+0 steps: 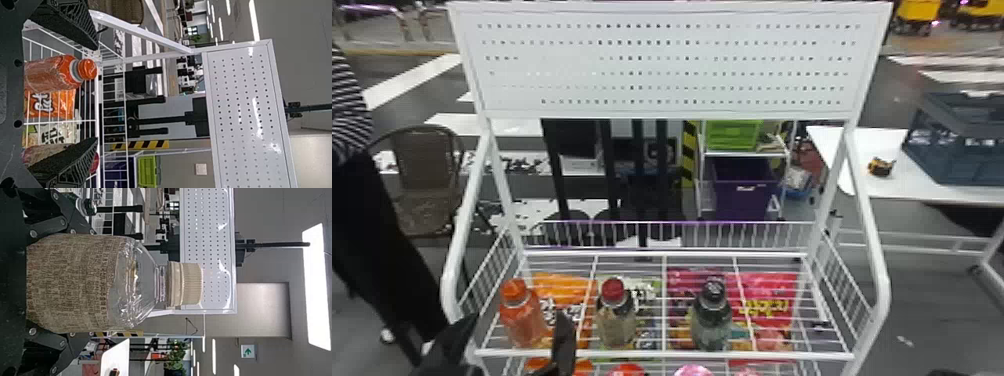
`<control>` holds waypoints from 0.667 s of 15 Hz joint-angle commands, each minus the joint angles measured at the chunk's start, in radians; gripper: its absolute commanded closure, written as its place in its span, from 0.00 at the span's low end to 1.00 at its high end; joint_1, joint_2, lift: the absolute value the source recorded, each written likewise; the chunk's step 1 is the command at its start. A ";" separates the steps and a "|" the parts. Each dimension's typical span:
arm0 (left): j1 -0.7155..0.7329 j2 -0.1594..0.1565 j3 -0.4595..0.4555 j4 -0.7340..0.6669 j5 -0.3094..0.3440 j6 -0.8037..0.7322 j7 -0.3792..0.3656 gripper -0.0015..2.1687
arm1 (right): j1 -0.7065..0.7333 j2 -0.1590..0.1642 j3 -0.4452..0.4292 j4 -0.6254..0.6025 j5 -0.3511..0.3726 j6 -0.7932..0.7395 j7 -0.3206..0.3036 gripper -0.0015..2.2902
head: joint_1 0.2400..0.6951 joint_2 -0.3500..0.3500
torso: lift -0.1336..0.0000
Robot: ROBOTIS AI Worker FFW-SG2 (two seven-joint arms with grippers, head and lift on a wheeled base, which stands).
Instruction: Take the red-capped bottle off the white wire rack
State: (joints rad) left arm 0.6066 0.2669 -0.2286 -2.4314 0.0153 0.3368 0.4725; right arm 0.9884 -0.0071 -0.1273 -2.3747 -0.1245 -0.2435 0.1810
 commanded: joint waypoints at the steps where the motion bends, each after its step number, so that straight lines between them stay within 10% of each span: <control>1: 0.001 0.000 0.000 -0.001 0.000 0.000 0.003 0.03 | 0.001 -0.001 0.000 -0.005 0.002 0.000 0.000 0.37 | 0.57 0.50 | 1.00; 10: 0.004 -0.002 0.000 -0.008 0.002 0.006 0.008 0.03 | 0.001 -0.001 -0.002 -0.008 0.000 0.000 0.001 0.37 | 0.57 0.50 | 1.00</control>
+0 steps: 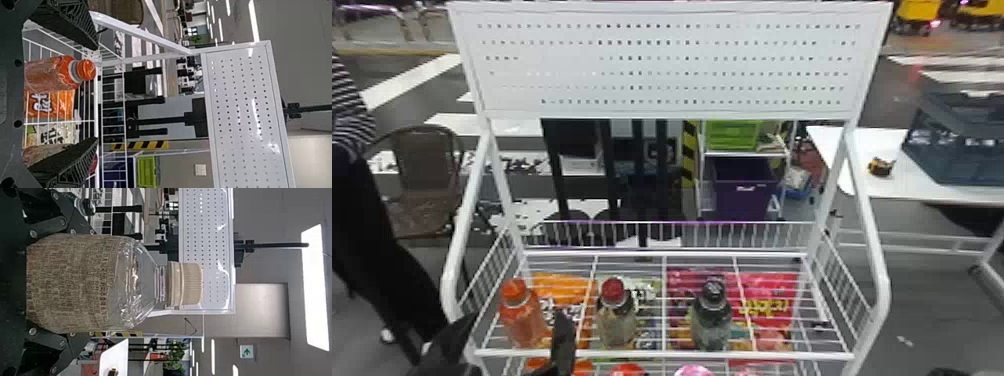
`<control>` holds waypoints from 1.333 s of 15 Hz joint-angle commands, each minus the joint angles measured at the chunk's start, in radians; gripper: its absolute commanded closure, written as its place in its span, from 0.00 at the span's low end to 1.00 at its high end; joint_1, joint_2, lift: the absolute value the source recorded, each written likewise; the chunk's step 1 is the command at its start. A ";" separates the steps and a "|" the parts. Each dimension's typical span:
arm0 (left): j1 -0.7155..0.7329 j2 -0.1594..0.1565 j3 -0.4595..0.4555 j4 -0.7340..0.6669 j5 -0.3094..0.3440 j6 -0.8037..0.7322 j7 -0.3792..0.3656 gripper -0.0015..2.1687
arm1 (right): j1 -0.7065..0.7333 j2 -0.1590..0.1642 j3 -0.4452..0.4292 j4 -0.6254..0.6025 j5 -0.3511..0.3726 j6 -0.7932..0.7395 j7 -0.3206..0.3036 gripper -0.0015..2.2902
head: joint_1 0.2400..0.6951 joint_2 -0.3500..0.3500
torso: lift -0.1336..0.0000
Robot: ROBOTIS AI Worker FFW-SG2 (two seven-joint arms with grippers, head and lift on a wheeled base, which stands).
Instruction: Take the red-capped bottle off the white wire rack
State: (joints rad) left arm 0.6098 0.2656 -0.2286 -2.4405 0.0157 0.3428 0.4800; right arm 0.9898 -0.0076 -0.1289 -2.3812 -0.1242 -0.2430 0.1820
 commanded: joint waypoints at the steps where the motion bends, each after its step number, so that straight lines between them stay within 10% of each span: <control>1: -0.001 -0.002 0.000 0.009 0.001 0.000 -0.001 0.03 | 0.000 0.000 0.000 0.000 0.000 0.000 -0.001 0.37 | 0.57 0.50 | 1.00; 20: -0.475 -0.126 -0.239 0.965 0.122 -0.540 -0.031 0.03 | 0.000 0.000 -0.005 0.013 -0.006 -0.006 0.001 0.37 | 0.57 0.50 | 1.00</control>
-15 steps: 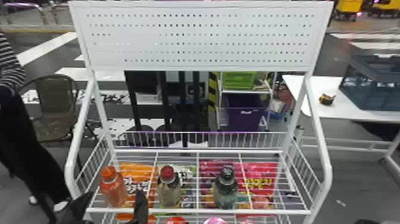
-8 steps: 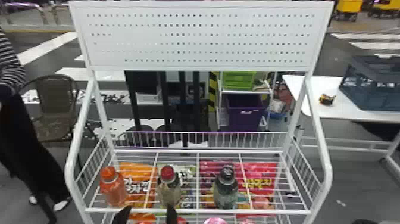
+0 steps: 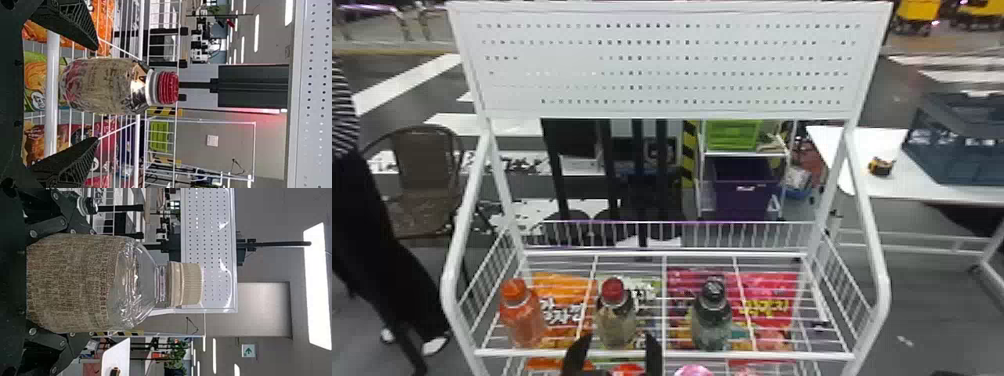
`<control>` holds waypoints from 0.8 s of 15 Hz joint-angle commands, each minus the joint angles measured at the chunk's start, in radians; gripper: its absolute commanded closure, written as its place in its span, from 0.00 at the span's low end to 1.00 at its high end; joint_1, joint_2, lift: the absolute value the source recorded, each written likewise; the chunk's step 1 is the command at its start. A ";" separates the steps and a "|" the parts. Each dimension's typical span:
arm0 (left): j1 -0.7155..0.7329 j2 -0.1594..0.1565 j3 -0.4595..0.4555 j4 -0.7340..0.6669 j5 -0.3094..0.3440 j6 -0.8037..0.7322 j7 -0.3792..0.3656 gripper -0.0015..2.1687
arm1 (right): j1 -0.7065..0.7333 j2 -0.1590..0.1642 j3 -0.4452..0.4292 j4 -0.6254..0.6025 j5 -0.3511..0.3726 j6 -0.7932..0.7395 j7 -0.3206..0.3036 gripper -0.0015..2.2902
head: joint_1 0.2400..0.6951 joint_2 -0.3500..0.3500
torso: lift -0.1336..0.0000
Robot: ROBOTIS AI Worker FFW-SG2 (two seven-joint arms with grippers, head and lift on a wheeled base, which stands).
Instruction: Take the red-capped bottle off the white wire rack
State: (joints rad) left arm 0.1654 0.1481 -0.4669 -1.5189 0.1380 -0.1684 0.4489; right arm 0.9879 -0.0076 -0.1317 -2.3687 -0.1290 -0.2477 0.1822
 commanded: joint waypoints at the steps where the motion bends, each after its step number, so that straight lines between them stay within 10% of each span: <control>1: -0.050 -0.013 0.002 0.069 0.002 -0.032 0.002 0.03 | 0.002 0.000 -0.002 0.000 -0.001 -0.001 0.000 0.37 | 0.57 0.50 | 1.00; 8: -0.167 -0.021 0.011 0.178 0.043 -0.038 -0.025 0.12 | 0.012 0.000 -0.011 0.002 -0.006 -0.017 0.000 0.37 | 0.57 0.50 | 1.00; 11: -0.156 -0.016 0.016 0.143 0.069 0.036 -0.039 0.99 | 0.011 0.000 -0.012 -0.001 -0.006 -0.017 -0.001 0.37 | 0.57 0.50 | 1.00; 12: -0.138 -0.007 0.016 0.108 0.069 0.060 -0.047 0.99 | 0.008 0.000 -0.012 -0.003 -0.006 -0.008 -0.001 0.37 | 0.57 0.50 | 1.00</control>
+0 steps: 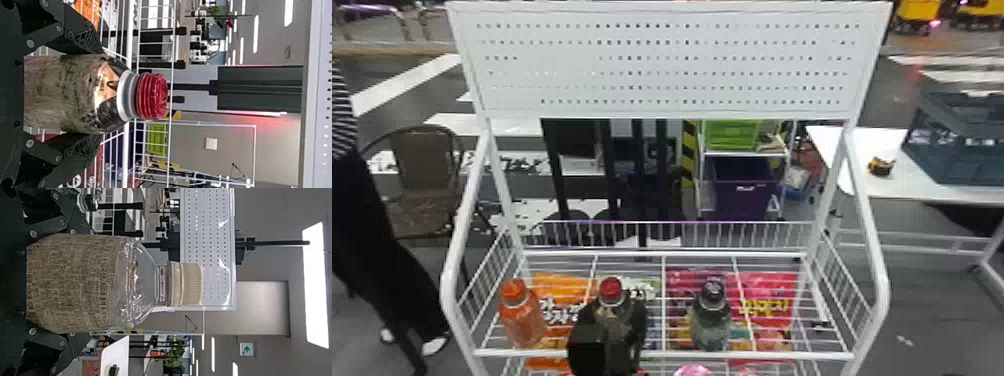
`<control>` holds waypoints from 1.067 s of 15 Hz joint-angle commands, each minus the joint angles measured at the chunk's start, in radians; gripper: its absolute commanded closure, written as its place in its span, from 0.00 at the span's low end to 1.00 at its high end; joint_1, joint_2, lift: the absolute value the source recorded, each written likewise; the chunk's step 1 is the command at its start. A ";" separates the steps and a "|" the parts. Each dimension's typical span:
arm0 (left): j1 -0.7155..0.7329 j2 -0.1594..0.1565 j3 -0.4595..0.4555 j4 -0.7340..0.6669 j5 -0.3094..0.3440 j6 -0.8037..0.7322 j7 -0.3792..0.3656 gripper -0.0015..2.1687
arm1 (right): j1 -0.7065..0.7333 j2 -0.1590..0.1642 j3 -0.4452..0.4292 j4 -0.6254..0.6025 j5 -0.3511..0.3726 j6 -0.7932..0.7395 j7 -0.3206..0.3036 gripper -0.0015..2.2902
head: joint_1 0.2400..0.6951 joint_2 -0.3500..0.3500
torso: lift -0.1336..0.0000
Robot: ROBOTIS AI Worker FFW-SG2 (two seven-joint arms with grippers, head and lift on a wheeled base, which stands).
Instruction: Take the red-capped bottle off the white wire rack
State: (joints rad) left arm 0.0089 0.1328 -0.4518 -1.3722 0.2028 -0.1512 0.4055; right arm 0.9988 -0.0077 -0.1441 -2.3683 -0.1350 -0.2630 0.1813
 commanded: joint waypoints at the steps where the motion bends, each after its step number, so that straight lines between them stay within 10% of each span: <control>1: 0.040 0.010 0.001 -0.073 0.001 0.043 -0.004 0.99 | -0.008 0.000 0.001 -0.005 0.002 0.017 0.001 0.37 | 0.57 0.50 | 1.00; 16: 0.572 0.156 0.191 -1.027 -0.117 0.375 0.009 0.99 | -0.014 0.000 0.006 0.003 0.006 0.026 0.001 0.37 | 0.57 0.50 | 1.00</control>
State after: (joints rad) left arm 0.5291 0.2816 -0.2975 -2.3584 0.0998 0.2208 0.4179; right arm 0.9856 -0.0077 -0.1387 -2.3654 -0.1284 -0.2371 0.1825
